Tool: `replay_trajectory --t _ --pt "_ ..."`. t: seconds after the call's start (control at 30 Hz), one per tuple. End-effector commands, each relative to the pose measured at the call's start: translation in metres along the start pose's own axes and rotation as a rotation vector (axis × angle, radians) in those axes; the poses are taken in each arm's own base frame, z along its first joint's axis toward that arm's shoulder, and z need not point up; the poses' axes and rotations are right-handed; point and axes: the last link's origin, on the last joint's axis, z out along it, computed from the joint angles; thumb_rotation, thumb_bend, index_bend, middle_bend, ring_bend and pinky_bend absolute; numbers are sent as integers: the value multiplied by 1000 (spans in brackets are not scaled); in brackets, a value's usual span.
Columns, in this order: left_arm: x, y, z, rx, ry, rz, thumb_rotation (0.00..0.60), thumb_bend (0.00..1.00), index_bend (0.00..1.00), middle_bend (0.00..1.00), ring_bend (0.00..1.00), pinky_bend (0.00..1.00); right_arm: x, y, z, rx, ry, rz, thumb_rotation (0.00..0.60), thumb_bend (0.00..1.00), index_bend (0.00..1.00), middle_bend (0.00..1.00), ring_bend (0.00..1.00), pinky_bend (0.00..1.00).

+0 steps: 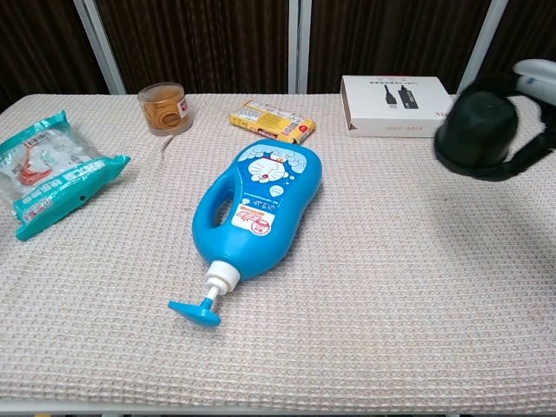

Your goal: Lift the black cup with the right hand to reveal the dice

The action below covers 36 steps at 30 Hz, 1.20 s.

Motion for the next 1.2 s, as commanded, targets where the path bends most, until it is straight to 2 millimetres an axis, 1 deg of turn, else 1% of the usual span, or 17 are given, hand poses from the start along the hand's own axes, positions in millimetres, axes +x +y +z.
replay_trajectory --t 0.03,0.13,0.27,0.37,0.47,0.73,0.93,1.1,1.17,1.2 --pt "-2 3 1 -15 -7 5 600 174 104 73 0 191 -6 56 -16 -118 -31 -4 600 208 450 482 128 0" --pt "-2 5 1 -21 -1 9 600 175 104 74 0 191 -17 49 -12 -77 -52 -28 600 207 451 481 129 0" --pt "0 0 -1 0 6 8 600 175 104 74 0 191 -41 40 -7 -50 -101 -5 600 207 450 480 129 0" --pt "1 -2 -3 4 7 9 600 174 104 73 0 191 -51 40 -4 -52 -107 16 600 207 450 480 129 0" --pt "2 -4 -4 5 15 5 600 174 104 74 0 191 -57 44 -3 -59 -121 18 600 207 450 479 129 0" --pt "1 -4 -4 2 18 3 600 175 104 74 0 191 -63 46 0 -58 -118 28 600 205 444 473 129 0" --pt "2 -6 -4 9 17 6 600 174 104 74 0 191 -71 49 2 -70 -141 27 600 162 357 454 125 0" --pt "2 -7 -4 13 15 6 600 175 104 74 0 191 -74 49 2 -71 -150 21 600 126 277 442 118 0" --pt "2 -8 -5 23 15 2 600 177 104 74 0 191 -74 48 2 -55 -166 11 600 85 218 405 92 0" --pt "2 -9 -5 28 12 1 600 178 104 74 0 191 -74 48 1 -44 -175 7 600 48 168 356 57 0"
